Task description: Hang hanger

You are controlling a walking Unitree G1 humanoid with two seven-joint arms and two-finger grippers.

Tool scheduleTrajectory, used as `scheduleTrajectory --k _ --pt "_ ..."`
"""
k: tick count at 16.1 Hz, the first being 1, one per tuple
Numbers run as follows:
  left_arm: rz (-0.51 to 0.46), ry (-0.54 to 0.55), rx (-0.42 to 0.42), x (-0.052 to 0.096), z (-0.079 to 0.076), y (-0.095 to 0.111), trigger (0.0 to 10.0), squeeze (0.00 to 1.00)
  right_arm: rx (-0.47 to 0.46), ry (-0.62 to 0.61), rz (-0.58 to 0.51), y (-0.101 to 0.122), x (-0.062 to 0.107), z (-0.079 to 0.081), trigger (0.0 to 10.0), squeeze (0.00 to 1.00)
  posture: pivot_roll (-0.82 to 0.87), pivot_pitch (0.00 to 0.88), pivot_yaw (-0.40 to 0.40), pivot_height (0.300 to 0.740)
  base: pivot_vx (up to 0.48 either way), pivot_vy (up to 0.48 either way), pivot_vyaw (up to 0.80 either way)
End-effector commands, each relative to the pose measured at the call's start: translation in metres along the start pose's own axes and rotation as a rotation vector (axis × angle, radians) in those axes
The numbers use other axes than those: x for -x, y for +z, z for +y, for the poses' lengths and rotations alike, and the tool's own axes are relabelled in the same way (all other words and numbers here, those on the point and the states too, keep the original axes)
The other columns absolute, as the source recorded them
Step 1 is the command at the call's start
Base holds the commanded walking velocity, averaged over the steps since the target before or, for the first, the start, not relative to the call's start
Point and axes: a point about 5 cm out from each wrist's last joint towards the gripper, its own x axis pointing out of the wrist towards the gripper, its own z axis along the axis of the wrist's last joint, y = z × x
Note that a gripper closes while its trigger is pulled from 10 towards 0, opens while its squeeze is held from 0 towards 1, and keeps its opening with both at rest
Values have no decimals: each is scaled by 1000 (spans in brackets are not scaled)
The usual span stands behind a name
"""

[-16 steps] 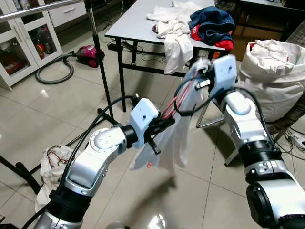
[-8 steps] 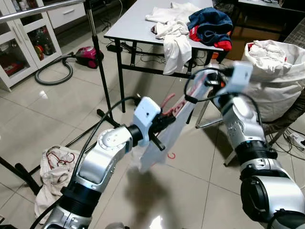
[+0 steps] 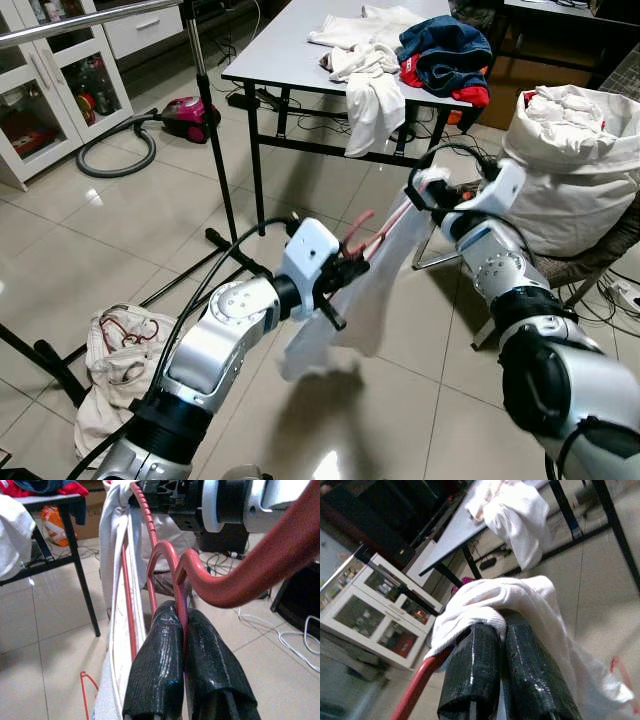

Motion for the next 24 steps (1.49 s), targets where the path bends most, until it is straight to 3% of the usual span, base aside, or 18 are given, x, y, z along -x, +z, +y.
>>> scheduleTrajectory --k 1,2,3,5,6,7,10,11,12,14,17,20,21,23,24 --pt "159 -31 80 19 0 -40 10000 0 -45 -65 -405 115 19 -12 0 0 67 0 -25 740 0 0 0" --pt "152 -32 80 19 0 -39 10000 0 -54 -85 -396 113 19 -16 0 0 68 0 -26 740 0 0 0" --pt "141 -42 77 19 -1 -36 10000 0 -6 -108 -397 114 21 -21 0 0 74 0 -26 740 0 0 0" --pt "148 -46 71 21 -1 -38 10000 0 376 -13 -394 123 17 6 0 0 75 0 -26 740 0 0 0" --pt "151 -46 70 21 -1 -39 10000 0 451 14 -386 123 16 13 0 0 75 0 -26 740 0 0 0" --pt "153 -46 68 21 -1 -39 10000 0 684 120 -346 119 11 35 0 0 74 0 -27 740 0 0 0" --pt "151 -43 66 20 0 -38 10000 0 981 301 -270 106 9 61 0 0 74 0 -31 740 0 0 0" --pt "150 -43 66 20 0 -38 10000 0 1005 328 -258 105 9 63 0 0 74 0 -31 740 0 0 0" --pt "153 -44 65 20 0 -39 10000 0 1035 438 -217 101 12 72 0 0 75 0 -34 740 0 0 0" --pt "162 -41 66 20 0 -41 10000 0 1110 691 -16 87 25 78 0 0 76 0 -36 740 0 0 0" --pt "169 -27 65 19 3 -42 10000 0 1192 725 98 83 32 63 0 0 72 0 -36 740 0 0 0" --pt "166 -20 61 19 7 -40 10000 0 1404 727 332 56 42 30 0 0 67 0 -33 740 0 0 0" --pt "163 -22 57 19 7 -39 10000 0 1527 712 415 47 46 19 0 0 63 0 -27 740 0 0 0" --pt "163 -29 53 19 7 -39 10000 0 1553 777 535 37 55 11 0 0 61 0 -22 740 0 0 0" --pt "166 -32 51 19 8 -39 10000 0 1492 885 549 34 63 19 0 0 61 0 -20 740 0 0 0"
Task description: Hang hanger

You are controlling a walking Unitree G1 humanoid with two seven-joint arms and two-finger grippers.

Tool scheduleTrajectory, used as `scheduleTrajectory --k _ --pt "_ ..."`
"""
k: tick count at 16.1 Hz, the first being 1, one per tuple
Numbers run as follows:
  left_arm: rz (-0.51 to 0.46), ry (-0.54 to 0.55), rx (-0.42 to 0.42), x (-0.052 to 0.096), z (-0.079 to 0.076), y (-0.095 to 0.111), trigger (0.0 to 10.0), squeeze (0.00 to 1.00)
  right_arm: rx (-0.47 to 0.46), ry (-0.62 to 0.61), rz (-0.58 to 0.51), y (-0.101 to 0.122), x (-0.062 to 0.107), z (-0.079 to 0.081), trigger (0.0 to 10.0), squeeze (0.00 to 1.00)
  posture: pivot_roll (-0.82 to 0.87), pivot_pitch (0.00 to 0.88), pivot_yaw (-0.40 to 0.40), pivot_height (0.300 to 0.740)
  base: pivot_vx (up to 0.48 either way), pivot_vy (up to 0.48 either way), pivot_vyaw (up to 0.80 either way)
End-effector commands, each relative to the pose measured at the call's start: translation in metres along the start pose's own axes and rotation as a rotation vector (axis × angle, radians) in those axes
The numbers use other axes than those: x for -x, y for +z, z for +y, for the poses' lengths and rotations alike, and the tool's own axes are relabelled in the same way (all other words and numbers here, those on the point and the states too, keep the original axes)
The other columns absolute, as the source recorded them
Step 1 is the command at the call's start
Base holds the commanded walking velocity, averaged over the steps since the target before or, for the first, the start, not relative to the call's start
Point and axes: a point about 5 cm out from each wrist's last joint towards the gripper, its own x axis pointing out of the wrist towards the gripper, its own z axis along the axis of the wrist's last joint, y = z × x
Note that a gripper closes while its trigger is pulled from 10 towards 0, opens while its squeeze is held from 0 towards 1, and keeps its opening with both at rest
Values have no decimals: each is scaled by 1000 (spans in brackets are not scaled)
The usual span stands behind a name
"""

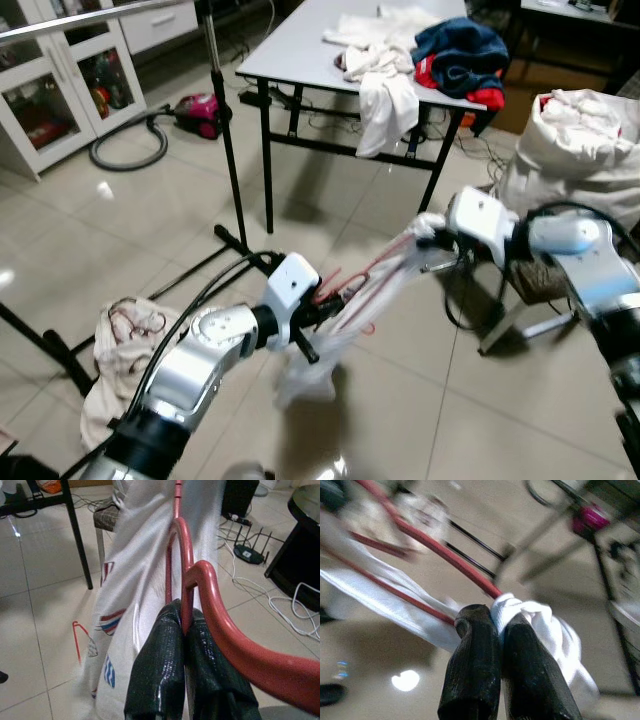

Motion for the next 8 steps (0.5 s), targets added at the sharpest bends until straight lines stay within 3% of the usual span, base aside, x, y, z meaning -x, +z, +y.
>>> scheduleTrajectory --k 1,2,4,8 --pt "23 7 -4 0 1 -2 10000 0 14 70 -99 20 5 2 0 0 61 0 -20 740 0 0 0" --pt "26 7 -4 0 2 -2 10000 0 1 79 -161 29 7 2 0 0 61 0 -18 740 0 0 0" --pt "33 9 -4 1 3 -4 10000 0 -120 66 -340 47 12 -2 0 0 61 0 -21 740 0 0 0" --pt "39 0 -6 1 3 -5 10000 0 -282 58 -566 68 27 -8 0 0 60 0 -21 740 0 0 0"
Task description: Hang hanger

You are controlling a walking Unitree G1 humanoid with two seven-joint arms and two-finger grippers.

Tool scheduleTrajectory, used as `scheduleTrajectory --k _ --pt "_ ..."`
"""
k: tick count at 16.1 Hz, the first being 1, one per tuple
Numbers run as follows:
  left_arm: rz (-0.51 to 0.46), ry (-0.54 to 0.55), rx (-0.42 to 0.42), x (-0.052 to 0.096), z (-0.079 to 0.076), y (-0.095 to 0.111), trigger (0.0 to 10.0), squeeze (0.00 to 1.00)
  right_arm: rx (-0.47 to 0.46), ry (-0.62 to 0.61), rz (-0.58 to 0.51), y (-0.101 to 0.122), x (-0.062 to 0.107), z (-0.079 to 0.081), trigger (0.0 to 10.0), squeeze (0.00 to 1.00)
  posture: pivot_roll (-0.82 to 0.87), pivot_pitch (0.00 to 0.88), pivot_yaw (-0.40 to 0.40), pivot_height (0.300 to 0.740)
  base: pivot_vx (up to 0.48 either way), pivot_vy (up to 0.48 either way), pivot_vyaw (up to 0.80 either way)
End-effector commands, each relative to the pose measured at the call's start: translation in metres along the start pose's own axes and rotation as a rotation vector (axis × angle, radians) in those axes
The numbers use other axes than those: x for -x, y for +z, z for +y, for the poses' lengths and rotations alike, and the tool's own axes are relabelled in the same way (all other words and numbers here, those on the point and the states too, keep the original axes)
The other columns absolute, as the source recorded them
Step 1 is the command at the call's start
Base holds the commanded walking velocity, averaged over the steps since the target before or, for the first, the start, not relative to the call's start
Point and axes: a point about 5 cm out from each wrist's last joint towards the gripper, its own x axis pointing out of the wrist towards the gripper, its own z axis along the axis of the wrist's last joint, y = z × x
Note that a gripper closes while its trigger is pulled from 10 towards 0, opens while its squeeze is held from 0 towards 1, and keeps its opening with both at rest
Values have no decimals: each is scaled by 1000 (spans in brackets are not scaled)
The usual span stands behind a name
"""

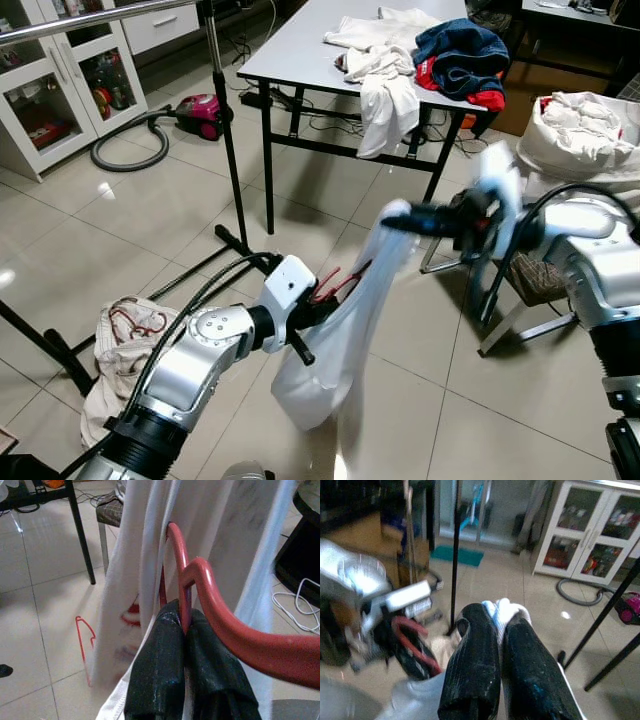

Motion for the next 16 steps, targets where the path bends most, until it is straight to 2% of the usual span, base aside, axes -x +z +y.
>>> scheduleTrajectory --k 1,2,4,5,7,8,9,10,11,13,14,16 --pt "19 -4 -5 0 1 -2 10000 0 5 -69 -113 23 7 -10 0 0 61 0 -21 740 0 0 0" --pt "20 -6 -5 1 1 -2 10000 0 -11 -135 -164 29 14 -20 0 0 60 0 -21 740 0 0 0" --pt "22 -12 -6 1 0 -2 10000 0 -20 -203 -150 25 23 -29 0 0 60 0 -21 740 0 0 0" --pt "22 -15 -7 1 0 -2 10000 0 -21 -276 -98 15 30 -35 0 0 60 0 -21 740 0 0 0" --pt "19 -18 -8 1 -1 -1 10000 0 51 -465 106 -15 45 -49 0 0 61 0 -22 740 0 0 0" --pt "18 -19 -8 1 -1 -1 10000 0 76 -494 164 -22 49 -51 0 0 62 0 -21 740 0 0 0" --pt "18 -19 -9 1 -1 -1 10000 0 83 -504 174 -24 49 -51 0 0 62 0 -21 740 0 0 0" --pt "17 -21 -9 2 -1 -1 10000 0 138 -587 287 -39 58 -55 0 0 64 0 -21 740 0 0 0" --pt "17 -23 -10 3 -1 -1 10000 0 193 -663 347 -47 66 -59 0 0 66 0 -19 740 0 0 0" --pt "16 -25 -9 3 -1 -1 10000 0 213 -735 332 -47 70 -63 0 0 66 0 -19 740 0 0 0" --pt "14 -25 -10 5 -2 0 10000 0 340 -897 355 -44 82 -70 0 0 70 0 -18 740 0 0 0" --pt "12 -28 -9 5 -2 0 10000 0 330 -953 340 -45 87 -72 0 0 70 0 -18 740 0 0 0"
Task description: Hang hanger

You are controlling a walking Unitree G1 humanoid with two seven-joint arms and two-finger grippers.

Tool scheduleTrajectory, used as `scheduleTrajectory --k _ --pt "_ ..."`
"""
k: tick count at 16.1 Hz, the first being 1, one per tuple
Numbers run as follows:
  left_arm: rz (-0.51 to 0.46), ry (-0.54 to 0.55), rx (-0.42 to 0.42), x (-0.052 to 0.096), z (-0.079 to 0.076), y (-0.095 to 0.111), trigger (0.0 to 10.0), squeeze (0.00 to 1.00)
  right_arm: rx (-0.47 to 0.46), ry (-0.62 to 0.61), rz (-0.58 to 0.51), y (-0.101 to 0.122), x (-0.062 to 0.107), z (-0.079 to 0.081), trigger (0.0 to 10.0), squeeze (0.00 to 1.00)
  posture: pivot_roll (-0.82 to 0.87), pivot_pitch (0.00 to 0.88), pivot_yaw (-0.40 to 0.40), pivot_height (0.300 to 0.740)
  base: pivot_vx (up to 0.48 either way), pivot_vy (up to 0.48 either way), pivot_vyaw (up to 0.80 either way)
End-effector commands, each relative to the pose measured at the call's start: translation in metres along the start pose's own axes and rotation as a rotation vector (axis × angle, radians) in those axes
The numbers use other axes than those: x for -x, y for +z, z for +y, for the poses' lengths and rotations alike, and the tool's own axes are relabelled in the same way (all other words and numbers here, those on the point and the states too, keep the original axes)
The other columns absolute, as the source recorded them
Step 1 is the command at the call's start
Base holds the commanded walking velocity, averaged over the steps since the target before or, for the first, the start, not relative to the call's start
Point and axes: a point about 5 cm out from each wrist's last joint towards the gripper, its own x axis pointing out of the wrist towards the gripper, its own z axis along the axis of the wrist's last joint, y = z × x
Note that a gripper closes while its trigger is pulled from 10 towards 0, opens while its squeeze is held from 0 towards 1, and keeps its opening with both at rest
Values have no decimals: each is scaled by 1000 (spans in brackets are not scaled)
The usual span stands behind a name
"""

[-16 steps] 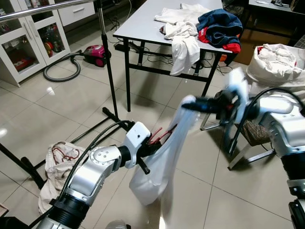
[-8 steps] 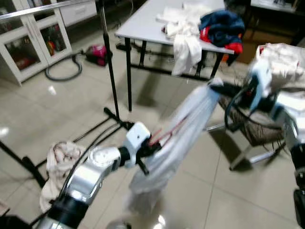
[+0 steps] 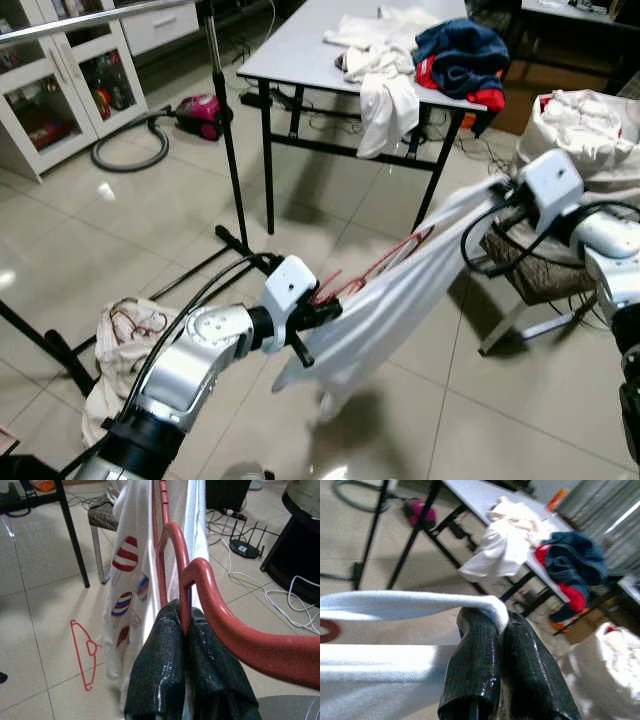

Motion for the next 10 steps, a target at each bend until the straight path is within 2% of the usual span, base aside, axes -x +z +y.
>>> scheduleTrajectory --k 1,2,4,7,8,10 --pt "18 0 7 3 -1 -3 10000 0 23 -70 17 -3 5 -12 0 0 70 0 -18 740 0 0 0" --pt "11 -9 6 3 -2 -2 10000 0 57 -82 45 -11 6 -7 0 0 75 0 -22 740 0 0 0" --pt "2 -26 3 5 -4 0 10000 0 107 -188 70 -18 8 -10 0 0 78 0 -21 740 0 0 0" --pt "-4 -62 -6 6 -8 1 10000 0 109 -263 0 -8 3 -11 0 0 78 0 -16 740 0 0 0" --pt "-7 -81 -12 5 -10 2 10000 0 114 -264 -35 -1 -4 -5 0 0 71 0 -9 740 0 0 0" --pt "-15 -104 -19 4 -12 4 10000 0 111 -264 -34 2 -10 1 0 0 68 0 -6 740 0 0 0"
